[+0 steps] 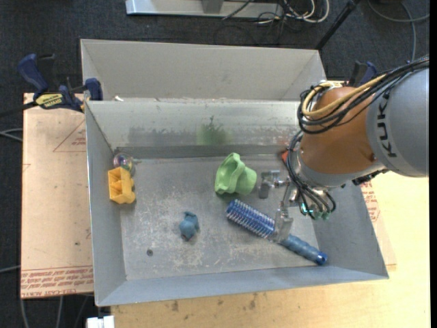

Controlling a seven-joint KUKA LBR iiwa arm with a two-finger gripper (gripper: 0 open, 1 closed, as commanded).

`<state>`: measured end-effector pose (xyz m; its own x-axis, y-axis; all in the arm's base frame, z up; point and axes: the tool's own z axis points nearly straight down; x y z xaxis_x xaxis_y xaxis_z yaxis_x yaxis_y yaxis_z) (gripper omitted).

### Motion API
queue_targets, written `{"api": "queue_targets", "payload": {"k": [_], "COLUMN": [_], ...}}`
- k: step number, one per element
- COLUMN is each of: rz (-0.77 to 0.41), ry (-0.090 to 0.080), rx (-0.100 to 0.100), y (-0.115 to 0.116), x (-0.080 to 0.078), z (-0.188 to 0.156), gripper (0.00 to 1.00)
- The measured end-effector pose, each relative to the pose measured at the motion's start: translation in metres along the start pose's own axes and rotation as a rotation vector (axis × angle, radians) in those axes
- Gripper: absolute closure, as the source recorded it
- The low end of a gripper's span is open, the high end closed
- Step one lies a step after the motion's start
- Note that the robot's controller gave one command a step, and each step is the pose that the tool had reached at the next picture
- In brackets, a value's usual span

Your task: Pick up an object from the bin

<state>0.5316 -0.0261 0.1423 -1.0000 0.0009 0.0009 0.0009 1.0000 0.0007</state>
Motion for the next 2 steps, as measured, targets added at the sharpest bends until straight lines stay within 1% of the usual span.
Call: {"api": "queue_targets", "payload": {"k": [1, 2], "rz": [-0.148, -0.148], "ry": [0.003, 0.0], "rx": [-0.001, -0.003], "y": [0.0098, 0.0111], "x": [0.0001, -0.0008], "z": [0.0754, 0.073], "gripper": [0.0, 1.0]}}
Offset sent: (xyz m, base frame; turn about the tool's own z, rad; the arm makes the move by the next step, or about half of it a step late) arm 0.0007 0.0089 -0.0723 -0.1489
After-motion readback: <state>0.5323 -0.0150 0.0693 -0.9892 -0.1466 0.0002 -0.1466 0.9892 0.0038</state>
